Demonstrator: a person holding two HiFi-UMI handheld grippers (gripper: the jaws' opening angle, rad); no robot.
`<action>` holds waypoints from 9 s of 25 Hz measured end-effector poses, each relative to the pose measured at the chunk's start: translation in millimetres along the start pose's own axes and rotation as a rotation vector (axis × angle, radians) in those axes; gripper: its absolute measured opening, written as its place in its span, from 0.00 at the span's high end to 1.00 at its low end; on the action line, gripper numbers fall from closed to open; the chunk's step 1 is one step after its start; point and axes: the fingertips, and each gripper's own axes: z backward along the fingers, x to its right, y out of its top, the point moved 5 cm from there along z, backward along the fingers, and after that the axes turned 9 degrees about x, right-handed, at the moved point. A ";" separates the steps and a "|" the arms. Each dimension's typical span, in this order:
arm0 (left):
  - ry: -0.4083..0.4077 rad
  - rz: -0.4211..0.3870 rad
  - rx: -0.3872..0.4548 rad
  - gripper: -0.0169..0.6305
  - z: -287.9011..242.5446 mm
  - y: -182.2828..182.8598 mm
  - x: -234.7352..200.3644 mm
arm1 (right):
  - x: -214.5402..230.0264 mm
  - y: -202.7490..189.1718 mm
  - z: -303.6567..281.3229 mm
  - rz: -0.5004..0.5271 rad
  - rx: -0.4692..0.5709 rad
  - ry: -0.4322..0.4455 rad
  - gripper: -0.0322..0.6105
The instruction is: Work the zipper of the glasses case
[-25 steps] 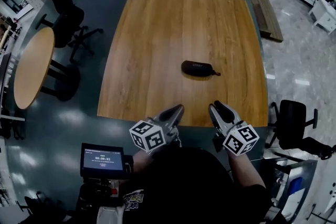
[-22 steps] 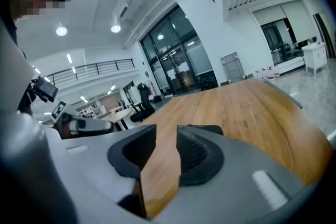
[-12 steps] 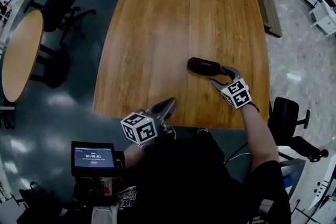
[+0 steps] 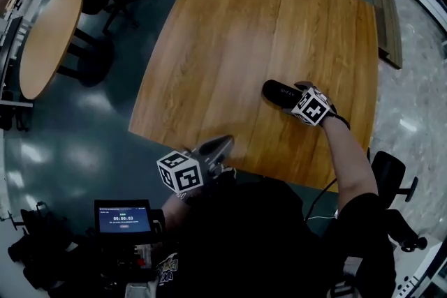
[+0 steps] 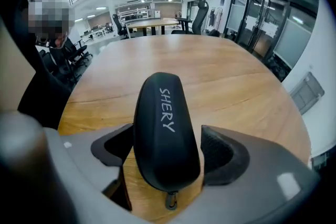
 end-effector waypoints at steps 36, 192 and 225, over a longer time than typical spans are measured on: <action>-0.542 -0.462 -0.524 0.55 -110.9 27.5 106.9 | -117.6 126.4 277.5 0.739 0.383 -0.042 0.47; -0.699 -0.860 0.341 0.58 -42.4 116.6 194.9 | -101.9 155.5 261.1 -0.991 1.189 0.560 0.94; -0.638 0.925 0.252 0.57 -83.3 120.5 113.3 | -141.0 180.9 277.9 0.567 0.828 -0.435 0.81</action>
